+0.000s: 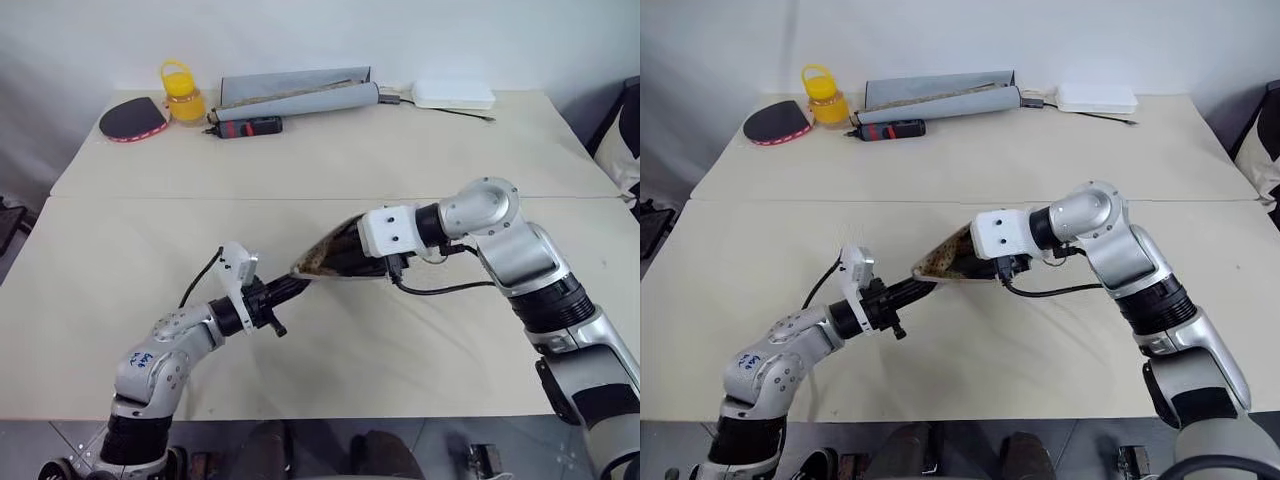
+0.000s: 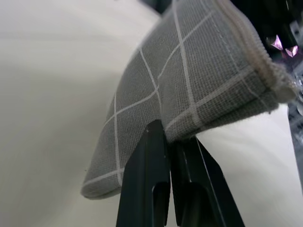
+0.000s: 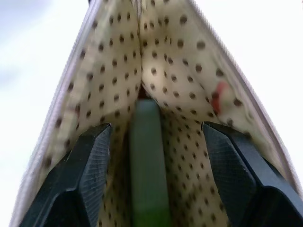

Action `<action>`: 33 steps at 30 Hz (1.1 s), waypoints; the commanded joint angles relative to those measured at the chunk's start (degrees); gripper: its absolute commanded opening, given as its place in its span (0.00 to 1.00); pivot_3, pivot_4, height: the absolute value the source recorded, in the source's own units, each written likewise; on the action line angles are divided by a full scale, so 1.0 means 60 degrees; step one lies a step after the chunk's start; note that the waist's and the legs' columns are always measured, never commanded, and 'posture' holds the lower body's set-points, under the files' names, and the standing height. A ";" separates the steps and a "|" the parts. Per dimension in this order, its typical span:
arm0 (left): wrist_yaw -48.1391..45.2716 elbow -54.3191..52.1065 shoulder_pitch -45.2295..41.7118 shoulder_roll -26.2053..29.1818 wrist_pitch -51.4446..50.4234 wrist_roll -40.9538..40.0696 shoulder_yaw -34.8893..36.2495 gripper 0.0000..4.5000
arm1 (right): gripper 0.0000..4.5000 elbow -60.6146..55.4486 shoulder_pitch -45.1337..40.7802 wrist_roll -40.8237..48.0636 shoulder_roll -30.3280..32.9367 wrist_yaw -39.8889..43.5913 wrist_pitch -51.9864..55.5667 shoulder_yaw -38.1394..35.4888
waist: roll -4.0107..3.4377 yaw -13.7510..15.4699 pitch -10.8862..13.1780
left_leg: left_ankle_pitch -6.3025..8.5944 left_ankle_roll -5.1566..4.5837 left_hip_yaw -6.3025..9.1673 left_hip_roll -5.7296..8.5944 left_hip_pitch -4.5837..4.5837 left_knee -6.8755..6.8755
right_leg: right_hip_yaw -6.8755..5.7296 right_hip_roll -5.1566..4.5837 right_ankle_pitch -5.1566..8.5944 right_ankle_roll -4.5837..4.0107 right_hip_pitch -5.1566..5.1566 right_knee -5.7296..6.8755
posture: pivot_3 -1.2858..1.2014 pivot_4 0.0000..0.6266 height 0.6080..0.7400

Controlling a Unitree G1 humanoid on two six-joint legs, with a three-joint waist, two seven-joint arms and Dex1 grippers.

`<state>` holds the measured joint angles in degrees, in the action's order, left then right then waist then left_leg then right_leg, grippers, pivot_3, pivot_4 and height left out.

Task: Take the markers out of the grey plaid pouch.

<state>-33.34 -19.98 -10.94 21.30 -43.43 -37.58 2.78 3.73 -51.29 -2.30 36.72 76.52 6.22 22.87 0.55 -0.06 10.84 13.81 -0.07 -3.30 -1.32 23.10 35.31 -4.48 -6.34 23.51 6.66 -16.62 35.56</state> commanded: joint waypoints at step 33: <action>0.0110 0.0844 -0.0326 -0.0822 0.0550 -0.0409 0.0171 0.00 | 0.00 0.0138 0.0188 0.0064 -0.0017 -0.0149 -0.0303 -0.0554 | 0.0009 -0.0017 0.0000 | 0.0000 0.0001 -0.0007 -0.0017 -0.0001 0.0033 | 0.0009 0.0013 -0.0002 -0.0002 0.0006 0.0002 | 0.52 0.24 1.00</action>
<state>-32.05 -13.08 -12.47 16.30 -38.56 -37.10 2.86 7.57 -50.01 -4.18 35.18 74.06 2.62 21.98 0.61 -0.16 10.84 13.81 -0.06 -3.34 -1.43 23.10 35.50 -4.43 -6.26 23.50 6.65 -16.59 35.56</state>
